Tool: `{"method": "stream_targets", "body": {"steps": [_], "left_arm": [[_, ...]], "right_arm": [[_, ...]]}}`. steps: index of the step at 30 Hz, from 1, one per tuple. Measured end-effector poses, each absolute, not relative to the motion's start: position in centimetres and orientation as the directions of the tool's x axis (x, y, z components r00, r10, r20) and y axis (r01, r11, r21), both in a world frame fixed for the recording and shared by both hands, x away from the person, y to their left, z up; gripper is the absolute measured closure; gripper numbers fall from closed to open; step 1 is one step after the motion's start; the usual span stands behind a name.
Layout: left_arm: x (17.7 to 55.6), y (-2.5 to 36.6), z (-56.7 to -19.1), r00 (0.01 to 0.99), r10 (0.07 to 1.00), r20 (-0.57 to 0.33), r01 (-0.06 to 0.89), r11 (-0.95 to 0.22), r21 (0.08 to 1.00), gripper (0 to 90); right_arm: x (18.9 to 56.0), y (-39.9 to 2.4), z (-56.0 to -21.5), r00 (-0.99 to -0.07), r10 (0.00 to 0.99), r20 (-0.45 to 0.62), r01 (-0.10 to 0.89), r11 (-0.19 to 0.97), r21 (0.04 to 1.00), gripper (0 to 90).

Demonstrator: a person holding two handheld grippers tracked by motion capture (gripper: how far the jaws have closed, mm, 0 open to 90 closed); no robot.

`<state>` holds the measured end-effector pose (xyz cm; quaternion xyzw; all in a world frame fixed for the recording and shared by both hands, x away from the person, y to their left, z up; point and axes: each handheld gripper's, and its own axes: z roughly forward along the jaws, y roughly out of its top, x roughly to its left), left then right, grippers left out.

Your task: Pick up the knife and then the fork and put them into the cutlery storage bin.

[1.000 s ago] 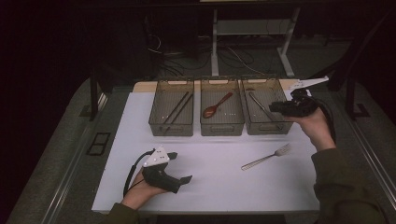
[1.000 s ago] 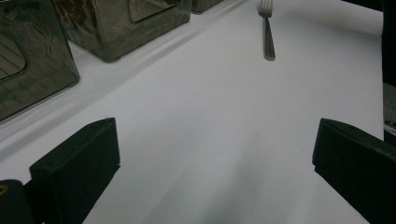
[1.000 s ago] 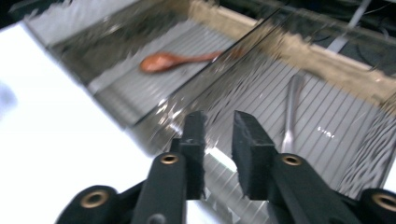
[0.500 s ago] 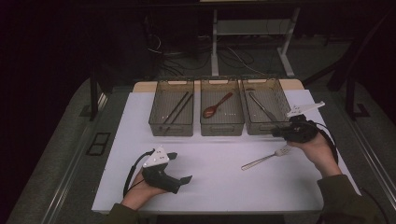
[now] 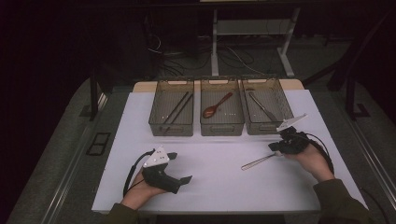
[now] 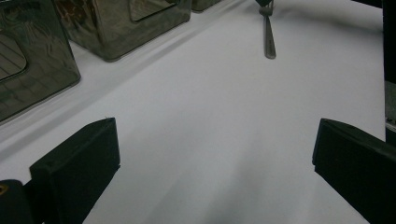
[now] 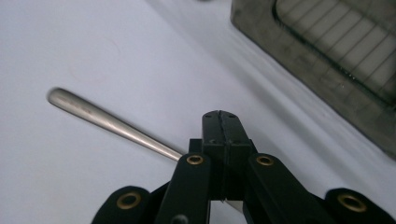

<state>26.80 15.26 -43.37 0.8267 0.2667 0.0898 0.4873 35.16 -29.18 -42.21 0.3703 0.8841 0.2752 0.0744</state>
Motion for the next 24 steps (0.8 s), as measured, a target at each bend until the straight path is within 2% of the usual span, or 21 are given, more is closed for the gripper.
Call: {"method": "stream_targets", "body": {"steps": [10, 24], "left_arm": [[26.8, 15.2, -43.5, 0.842, 0.528, -0.114, 0.356, -0.383, 0.852, 0.0], [26.8, 15.3, -43.3, 0.843, 0.525, -0.115, 0.355, -0.383, 0.853, 0.0]], "right_arm": [[35.4, -29.1, -43.3, -0.719, 0.691, 0.071, 0.627, 0.601, 0.495, 89.0], [34.3, -29.2, -43.0, -0.743, 0.665, 0.075, 0.623, 0.645, 0.443, 89.1]]}}
